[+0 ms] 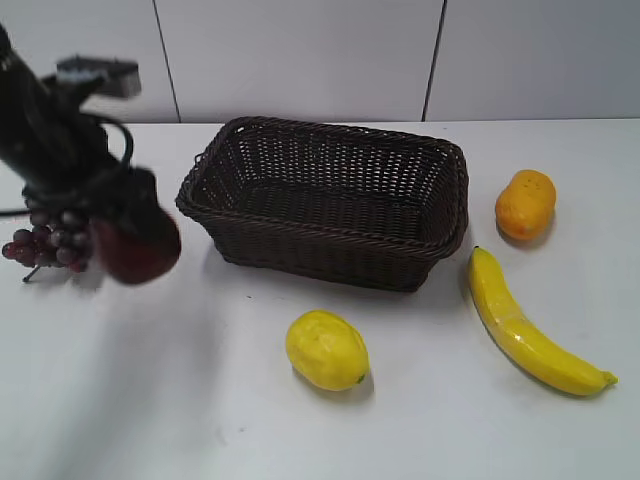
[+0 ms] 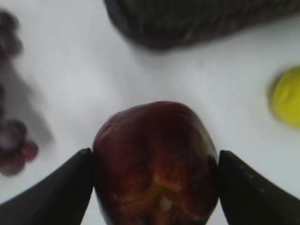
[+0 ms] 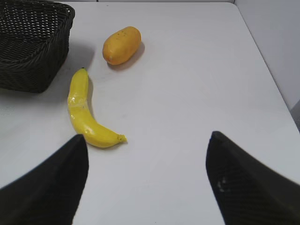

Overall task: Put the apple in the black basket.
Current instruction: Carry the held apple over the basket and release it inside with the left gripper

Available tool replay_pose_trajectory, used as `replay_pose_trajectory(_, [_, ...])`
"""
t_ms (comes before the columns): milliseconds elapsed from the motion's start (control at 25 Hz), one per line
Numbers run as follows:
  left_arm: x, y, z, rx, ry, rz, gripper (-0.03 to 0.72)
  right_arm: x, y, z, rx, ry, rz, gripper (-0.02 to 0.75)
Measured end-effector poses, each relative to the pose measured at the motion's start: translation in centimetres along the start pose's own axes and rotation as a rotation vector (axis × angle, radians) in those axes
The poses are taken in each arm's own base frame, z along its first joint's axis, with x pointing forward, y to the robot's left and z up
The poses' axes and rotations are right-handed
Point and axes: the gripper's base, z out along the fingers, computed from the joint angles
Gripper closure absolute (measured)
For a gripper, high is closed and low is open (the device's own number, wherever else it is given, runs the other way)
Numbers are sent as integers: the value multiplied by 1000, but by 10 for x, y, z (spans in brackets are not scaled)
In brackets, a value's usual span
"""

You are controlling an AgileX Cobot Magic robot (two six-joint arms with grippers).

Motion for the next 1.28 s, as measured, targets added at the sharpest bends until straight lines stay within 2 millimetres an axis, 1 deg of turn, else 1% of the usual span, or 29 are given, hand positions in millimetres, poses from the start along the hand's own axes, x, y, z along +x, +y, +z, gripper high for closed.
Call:
replay_pose_trajectory(120, [-39,-13,-34,6,-201,32,99,0,0,0,0,0,0,150])
replay_pose_trajectory(200, [-61,-23,-45,16,-295,58,99,0,0,0,0,0,0,150])
replay_pose_trajectory(280, [-81,-35,-45,35,-342,90,99,0,0,0,0,0,0,150])
replay_pose_trajectory(360, [-95,-45,-35,53,-350,119,99,0,0,0,0,0,0,150])
replay_pose_trajectory(400, [-102,-50,-25,62,-342,131,99,0,0,0,0,0,0,150])
replay_pose_trajectory(480, [-110,-55,-2,72,-312,150,99,0,0,0,0,0,0,150])
replay_pose_trajectory(560, [-116,-57,27,81,-269,156,99,0,0,0,0,0,0,150])
replay_pose_trajectory(640, [-116,-56,56,87,-220,153,99,0,0,0,0,0,0,150])
replay_pose_trajectory(720, [-113,-53,86,89,-165,144,99,0,0,0,0,0,0,150])
replay_pose_trajectory(840, [-108,-48,117,88,-109,132,99,0,0,0,0,0,0,150])
replay_pose_trajectory(960, [-104,-45,135,86,-85,122,99,0,0,0,0,0,0,150])
replay_pose_trajectory(1040, [-103,-43,142,82,-84,117,99,0,0,0,0,0,0,150])
replay_pose_trajectory(1080, [-103,-42,144,79,-86,117,91,0,0,0,0,0,0,150])
replay_pose_trajectory(1200, [-105,-42,145,74,-100,115,32,0,0,0,0,0,0,150])
replay_pose_trajectory(1280, [-106,-42,143,75,-106,115,12,0,0,0,0,0,0,150])
